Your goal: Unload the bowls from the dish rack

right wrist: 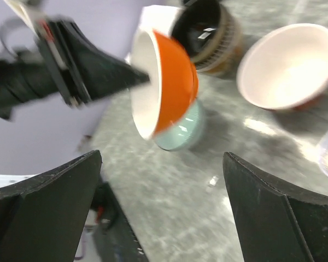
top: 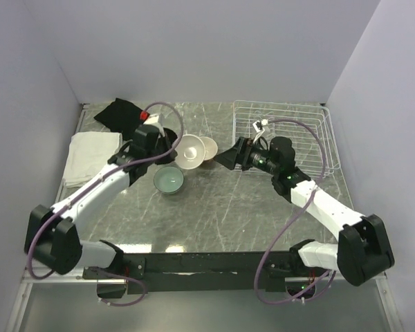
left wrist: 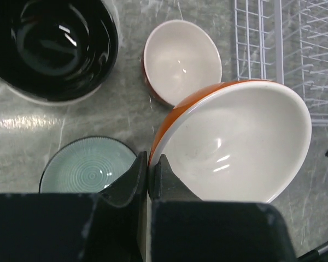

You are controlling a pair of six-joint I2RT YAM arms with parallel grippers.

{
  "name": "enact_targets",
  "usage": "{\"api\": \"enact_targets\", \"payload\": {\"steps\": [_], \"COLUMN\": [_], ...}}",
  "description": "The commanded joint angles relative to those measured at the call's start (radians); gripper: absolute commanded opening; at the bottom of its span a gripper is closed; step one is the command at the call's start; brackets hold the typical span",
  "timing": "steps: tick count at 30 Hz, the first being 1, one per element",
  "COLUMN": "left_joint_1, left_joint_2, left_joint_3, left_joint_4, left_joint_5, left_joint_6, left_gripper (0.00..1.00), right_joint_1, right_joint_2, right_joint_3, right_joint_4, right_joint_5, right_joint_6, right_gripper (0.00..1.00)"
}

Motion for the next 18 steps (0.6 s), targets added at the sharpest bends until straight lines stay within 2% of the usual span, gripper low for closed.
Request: {"api": "enact_targets", "payload": {"steps": [1, 12, 18], "left_joint_1": [0.001, -0.002, -0.011], "left_joint_2": [0.107, 0.535, 0.692], "left_joint_3": [0.184, 0.618, 0.739], "left_joint_4": [-0.013, -0.203, -0.257], "left_joint_5": [-0.016, 0.029, 0.029], "left_joint_6": [0.042, 0.065, 0.075], "left_gripper": [0.01, 0.02, 0.06], "right_joint_1": [-0.005, -0.006, -0.008], "right_joint_2": [-0.105, -0.306, -0.396], "right_joint_3": [0.049, 0.007, -0.023], "right_joint_4": [-0.209, -0.415, -0.49], "right_joint_5": [0.127, 0.281, 0.351], "right_joint_6": [-0.181, -0.293, -0.324], "right_gripper": [1.0, 1.0, 1.0]}}
